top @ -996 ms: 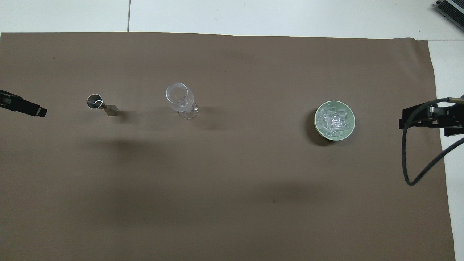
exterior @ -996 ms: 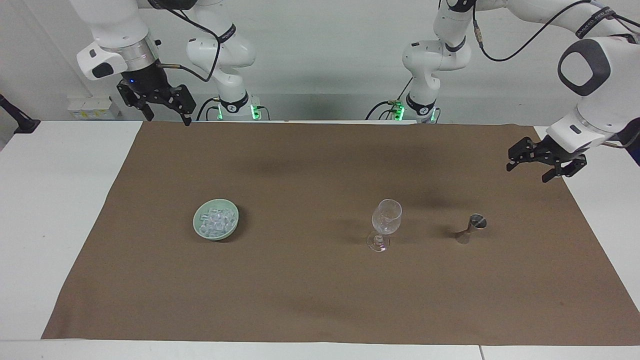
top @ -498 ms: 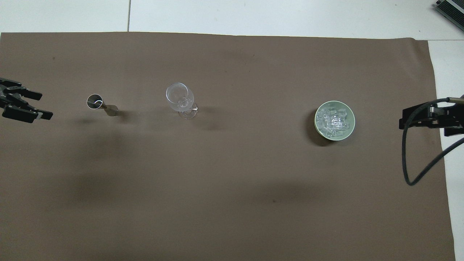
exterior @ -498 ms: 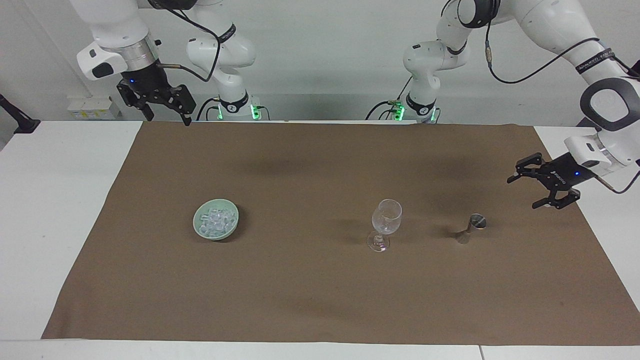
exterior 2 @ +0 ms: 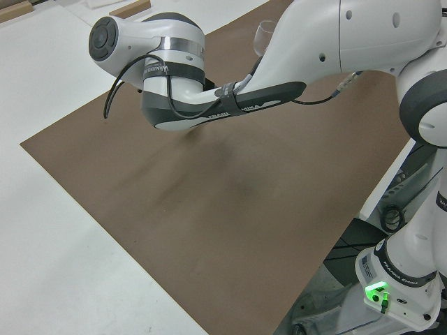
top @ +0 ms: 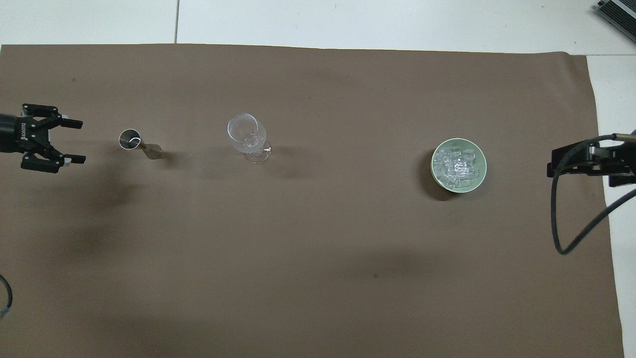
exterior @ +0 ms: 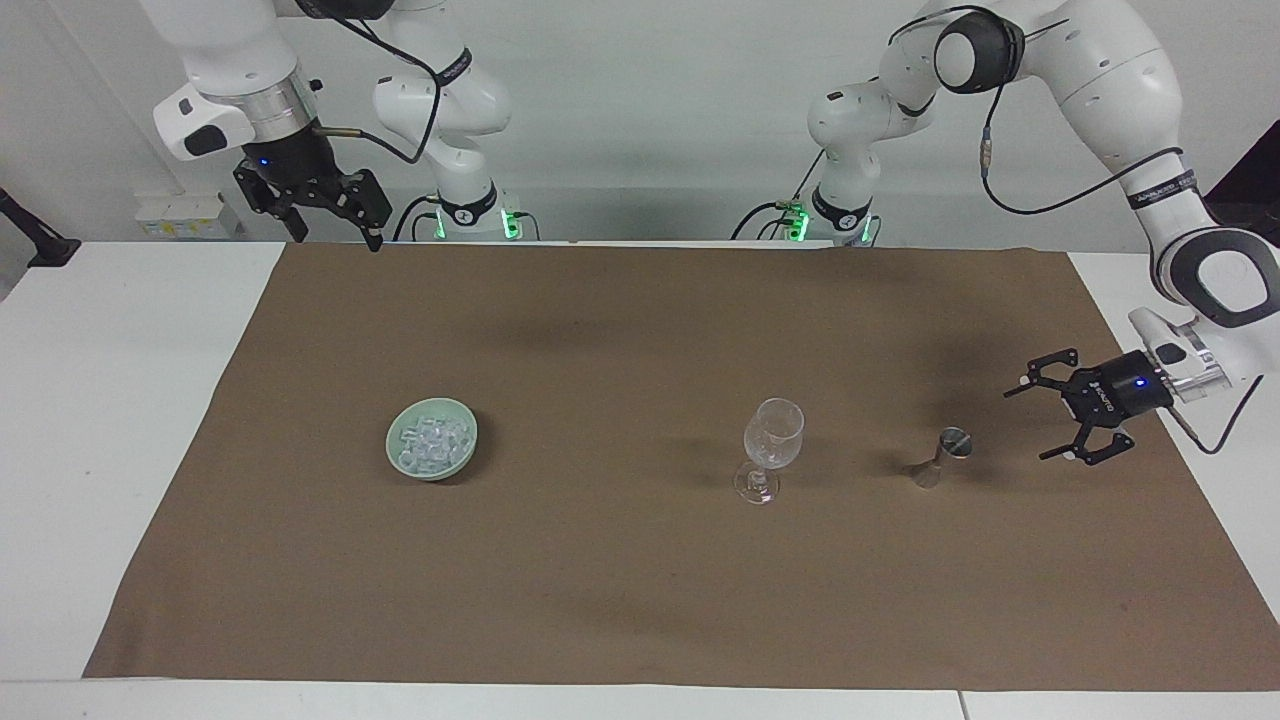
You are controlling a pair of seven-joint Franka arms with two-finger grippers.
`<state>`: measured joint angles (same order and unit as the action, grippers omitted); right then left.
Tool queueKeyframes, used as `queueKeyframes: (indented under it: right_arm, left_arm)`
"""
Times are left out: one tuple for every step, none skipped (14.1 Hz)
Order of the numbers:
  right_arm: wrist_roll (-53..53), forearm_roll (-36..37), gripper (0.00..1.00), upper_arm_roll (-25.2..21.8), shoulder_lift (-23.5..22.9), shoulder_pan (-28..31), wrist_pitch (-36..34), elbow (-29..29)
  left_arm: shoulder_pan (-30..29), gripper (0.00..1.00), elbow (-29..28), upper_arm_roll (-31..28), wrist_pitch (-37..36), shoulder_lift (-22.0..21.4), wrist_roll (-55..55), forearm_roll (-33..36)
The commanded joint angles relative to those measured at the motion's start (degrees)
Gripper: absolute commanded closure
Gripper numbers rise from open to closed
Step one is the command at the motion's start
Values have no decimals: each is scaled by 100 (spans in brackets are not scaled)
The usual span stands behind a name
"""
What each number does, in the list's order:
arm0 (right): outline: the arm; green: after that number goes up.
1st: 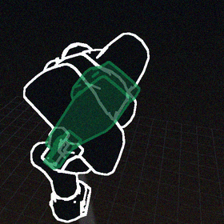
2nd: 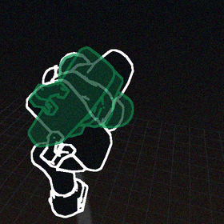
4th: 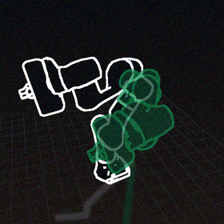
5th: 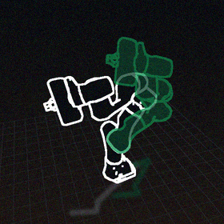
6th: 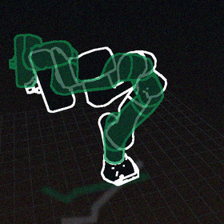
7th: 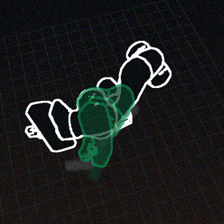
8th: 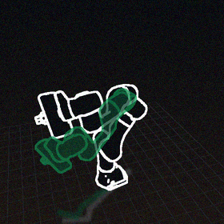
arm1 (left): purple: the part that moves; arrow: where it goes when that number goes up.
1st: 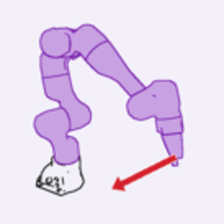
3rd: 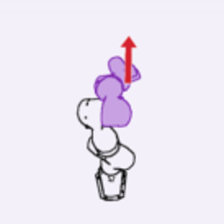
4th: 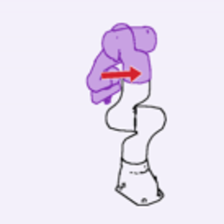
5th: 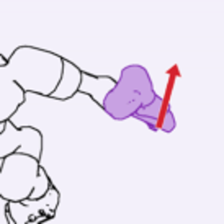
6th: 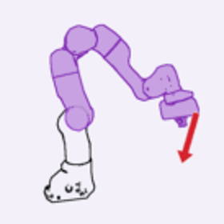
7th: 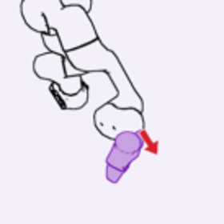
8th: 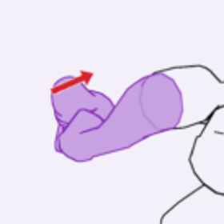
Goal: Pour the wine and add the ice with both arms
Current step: 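Open the left gripper and reach toward the small silver cup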
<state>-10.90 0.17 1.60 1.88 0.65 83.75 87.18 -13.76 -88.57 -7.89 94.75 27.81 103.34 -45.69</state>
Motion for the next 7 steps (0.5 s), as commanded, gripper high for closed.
queueKeyframes:
  right_arm:
    - [80,-53,0,51,23,93,-34,-17]
    - [80,-53,0,51,23,93,-34,-17]
    - [80,-53,0,51,23,93,-34,-17]
    - [80,-53,0,51,23,93,-34,-17]
    - [80,-53,0,51,23,93,-34,-17]
    - [80,-53,0,51,23,93,-34,-17]
    - [80,-53,0,51,23,93,-34,-17]
  left_arm:
    - [-284,0,6,77,-79,276,660,-464]
    - [-381,0,15,190,-158,434,1010,-693]
    - [-547,0,15,365,-159,584,1387,-843]
    - [-601,0,-2,550,-159,637,1530,-888]
    - [-671,0,-3,682,-168,751,1532,-967]
    - [-767,0,-3,910,-168,857,1532,-1185]
    - [-908,0,-20,1112,-185,980,1532,-1318]
